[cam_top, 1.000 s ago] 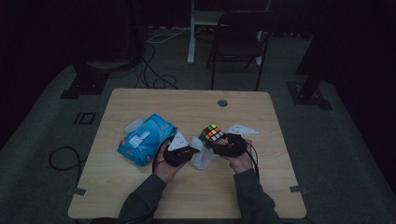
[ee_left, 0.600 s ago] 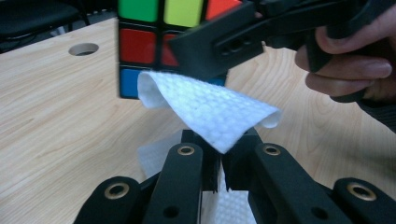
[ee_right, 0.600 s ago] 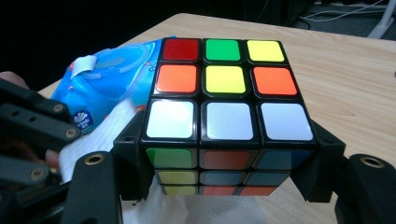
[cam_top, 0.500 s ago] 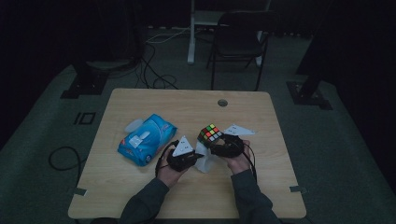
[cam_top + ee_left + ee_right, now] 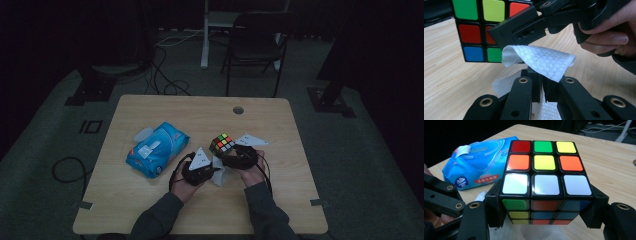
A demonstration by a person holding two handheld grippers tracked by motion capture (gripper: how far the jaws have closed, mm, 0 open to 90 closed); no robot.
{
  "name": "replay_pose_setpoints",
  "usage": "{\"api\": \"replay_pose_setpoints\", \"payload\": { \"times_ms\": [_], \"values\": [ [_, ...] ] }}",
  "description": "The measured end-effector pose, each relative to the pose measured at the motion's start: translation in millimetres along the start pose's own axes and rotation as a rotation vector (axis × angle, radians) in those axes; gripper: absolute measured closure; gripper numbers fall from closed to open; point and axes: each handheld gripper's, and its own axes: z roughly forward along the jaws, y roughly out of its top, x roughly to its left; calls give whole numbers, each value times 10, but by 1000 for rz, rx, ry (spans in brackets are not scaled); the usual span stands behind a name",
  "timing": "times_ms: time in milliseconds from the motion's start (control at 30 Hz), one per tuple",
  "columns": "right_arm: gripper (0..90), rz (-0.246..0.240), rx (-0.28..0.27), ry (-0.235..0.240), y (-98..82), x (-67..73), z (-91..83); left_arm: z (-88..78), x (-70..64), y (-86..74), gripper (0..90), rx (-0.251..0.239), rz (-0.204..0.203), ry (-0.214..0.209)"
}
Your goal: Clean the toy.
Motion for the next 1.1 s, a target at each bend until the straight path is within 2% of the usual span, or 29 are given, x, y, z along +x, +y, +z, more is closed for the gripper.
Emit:
{"api": "replay_pose_setpoints", "payload": {
  "times_ms": [200,433,800,1100],
  "values": [
    [344,-12,-2,-14,12,35,22,46,-27,12,862,7,15,20],
    [343,5,-5,-3,26,61,42,115,-71,13,860,13,39,45],
    [344,33,-4,16,29,67,56,180,-62,0,860,18,46,82],
    [344,34,-1,5,16,64,67,196,-63,-24,857,-10,3,83]
  ]
}}
